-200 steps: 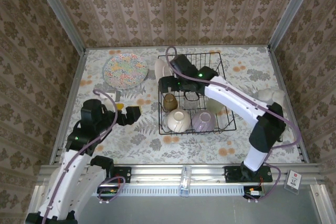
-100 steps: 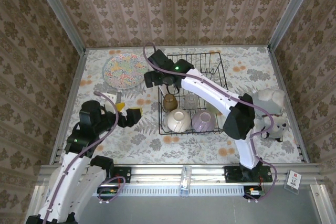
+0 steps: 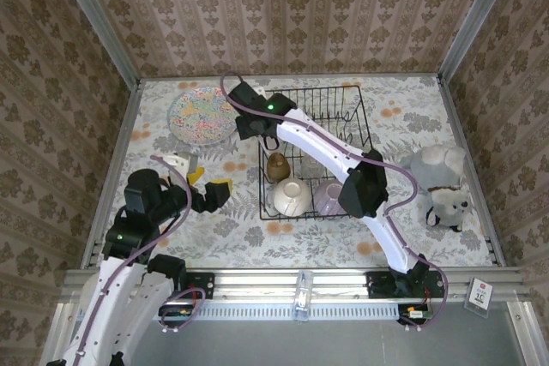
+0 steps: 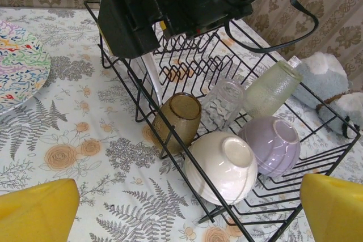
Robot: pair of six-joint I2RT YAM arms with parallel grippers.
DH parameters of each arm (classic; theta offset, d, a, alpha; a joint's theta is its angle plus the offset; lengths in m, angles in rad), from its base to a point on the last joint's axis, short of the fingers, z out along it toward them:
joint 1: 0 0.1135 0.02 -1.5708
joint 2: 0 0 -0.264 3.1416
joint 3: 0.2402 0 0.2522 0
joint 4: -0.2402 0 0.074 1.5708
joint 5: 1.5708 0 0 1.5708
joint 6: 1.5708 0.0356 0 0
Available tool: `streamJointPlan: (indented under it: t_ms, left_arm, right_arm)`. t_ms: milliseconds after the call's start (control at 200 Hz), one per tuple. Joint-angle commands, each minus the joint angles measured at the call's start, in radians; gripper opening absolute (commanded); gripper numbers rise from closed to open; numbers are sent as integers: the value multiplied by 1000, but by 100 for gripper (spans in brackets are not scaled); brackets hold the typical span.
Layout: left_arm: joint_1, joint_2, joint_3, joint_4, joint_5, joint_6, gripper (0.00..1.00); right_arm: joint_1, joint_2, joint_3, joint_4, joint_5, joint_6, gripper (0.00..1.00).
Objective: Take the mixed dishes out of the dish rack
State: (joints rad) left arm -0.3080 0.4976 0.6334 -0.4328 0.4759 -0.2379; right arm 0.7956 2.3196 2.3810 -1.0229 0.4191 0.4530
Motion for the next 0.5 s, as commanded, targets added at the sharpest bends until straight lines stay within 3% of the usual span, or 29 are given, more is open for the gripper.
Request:
streamJointPlan:
  t_ms: [0,495]
  left_arm:
    - [-2,1,0,9,19,25,100]
    - [-2,16,-1,29,1,18,100]
  right_arm:
    - [-4,11,38,-62,56,-16,75]
    - [-39,-27,3,-83,74,-24,59]
